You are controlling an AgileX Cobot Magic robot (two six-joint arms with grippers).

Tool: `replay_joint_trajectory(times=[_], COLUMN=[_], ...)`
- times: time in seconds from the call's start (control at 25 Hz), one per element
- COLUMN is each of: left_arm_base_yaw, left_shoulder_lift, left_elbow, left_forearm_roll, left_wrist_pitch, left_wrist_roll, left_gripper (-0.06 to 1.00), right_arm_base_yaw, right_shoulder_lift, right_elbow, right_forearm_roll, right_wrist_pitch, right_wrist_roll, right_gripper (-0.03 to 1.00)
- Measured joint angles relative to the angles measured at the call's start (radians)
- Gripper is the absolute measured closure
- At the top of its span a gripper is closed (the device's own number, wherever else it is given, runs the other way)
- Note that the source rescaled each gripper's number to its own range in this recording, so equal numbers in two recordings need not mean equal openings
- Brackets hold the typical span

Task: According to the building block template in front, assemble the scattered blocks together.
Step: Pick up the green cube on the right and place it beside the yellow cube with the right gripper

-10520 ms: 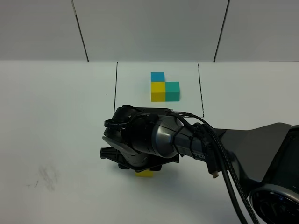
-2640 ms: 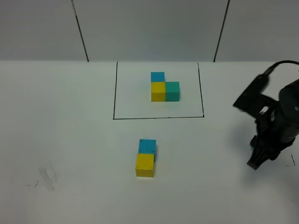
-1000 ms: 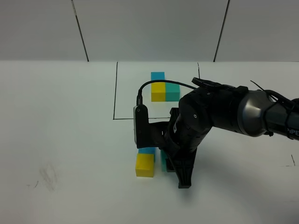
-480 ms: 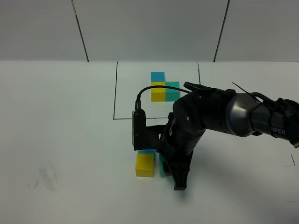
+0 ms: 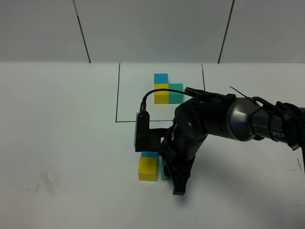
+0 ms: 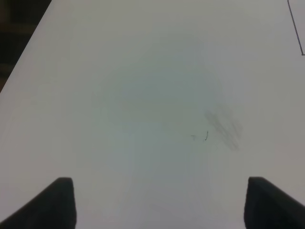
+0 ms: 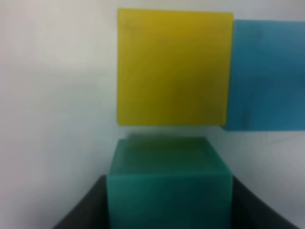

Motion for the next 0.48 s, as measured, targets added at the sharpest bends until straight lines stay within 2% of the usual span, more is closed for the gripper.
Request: replay_joint_trajectory(times=[0.48], left_arm_base_yaw=[0.0], left_shoulder_lift=[0.0], left_elbow=[0.0], left_forearm_roll=[0.0], left_wrist_pitch=[0.0], left_wrist_roll=[0.0], left_gripper=[0.36], right_arm_base_yaw=[0.0], right_shoulder_lift=[0.0], right_elbow=[0.0], right_forearm_roll=[-0.001], right_wrist_pitch=[-0.019], right_wrist_roll=[0.002], right_gripper=[0.75])
